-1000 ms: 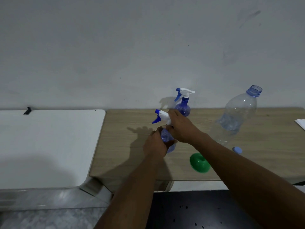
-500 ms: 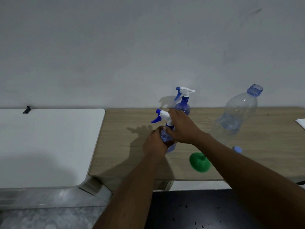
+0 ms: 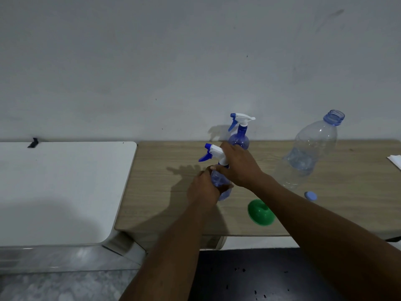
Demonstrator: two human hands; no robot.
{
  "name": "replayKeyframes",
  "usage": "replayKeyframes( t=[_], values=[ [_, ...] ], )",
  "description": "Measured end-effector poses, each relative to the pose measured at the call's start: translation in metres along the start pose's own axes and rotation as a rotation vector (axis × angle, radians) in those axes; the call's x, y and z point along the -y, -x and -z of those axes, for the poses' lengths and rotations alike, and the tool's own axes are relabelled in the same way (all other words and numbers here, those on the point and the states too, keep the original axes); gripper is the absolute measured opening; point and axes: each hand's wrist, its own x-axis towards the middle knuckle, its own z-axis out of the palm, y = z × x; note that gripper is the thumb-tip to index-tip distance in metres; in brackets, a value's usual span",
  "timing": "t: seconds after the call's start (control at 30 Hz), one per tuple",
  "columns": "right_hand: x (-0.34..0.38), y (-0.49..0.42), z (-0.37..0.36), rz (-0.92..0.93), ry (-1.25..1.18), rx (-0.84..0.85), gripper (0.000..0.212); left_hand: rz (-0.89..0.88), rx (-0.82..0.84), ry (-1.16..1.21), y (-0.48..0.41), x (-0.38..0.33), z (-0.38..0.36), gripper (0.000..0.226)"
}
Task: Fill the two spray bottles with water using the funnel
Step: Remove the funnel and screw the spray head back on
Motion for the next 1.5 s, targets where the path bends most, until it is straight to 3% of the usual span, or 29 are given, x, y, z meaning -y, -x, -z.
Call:
replayKeyframes(
  t=[0.17,0.33,0.47,0.6,0.73,0.83,1.0,1.13,1.37,1.5],
  values=[
    [-0.003,0.005,-0.004,0.06,-0.066,-0.027,0.044,0.023,-0.032,0.002,-0.003,0.001,-0.002,0.049],
    [-0.001,0.001,-0.003,-0.021,-0.076,-0.03,0.053,0.038,-0.001,0.011,-0.005,0.001,-0.003,0.05],
    [-0.005,0.007,-0.005,0.041,-0.103,-0.016,0.044,-0.006,-0.031,0.018,-0.006,0.004,-0.005,0.051],
    [-0.003,0.002,-0.005,-0.027,-0.093,-0.011,0.045,0.004,-0.022,0.022,-0.005,0.002,-0.005,0.059],
    [-0.004,0.005,-0.007,0.01,-0.064,-0.031,0.049,-0.008,-0.042,0.015,-0.006,0.006,-0.005,0.045],
    [-0.005,0.006,-0.007,-0.014,-0.109,0.006,0.043,-0.029,-0.014,0.017,-0.006,0.005,-0.005,0.049],
    [-0.004,0.003,-0.007,-0.03,-0.031,-0.026,0.057,0.017,-0.032,-0.01,-0.005,0.006,-0.006,0.047],
    [-0.005,0.008,-0.005,-0.003,-0.088,0.004,0.046,0.008,0.021,0.01,-0.011,0.006,-0.006,0.048],
    [-0.003,0.006,-0.008,-0.017,-0.079,-0.019,0.052,0.012,0.021,0.0,-0.01,0.009,-0.007,0.048],
    [-0.003,0.007,-0.006,-0.022,-0.134,0.016,0.045,-0.003,0.018,0.015,-0.012,0.009,-0.007,0.054]
  ],
)
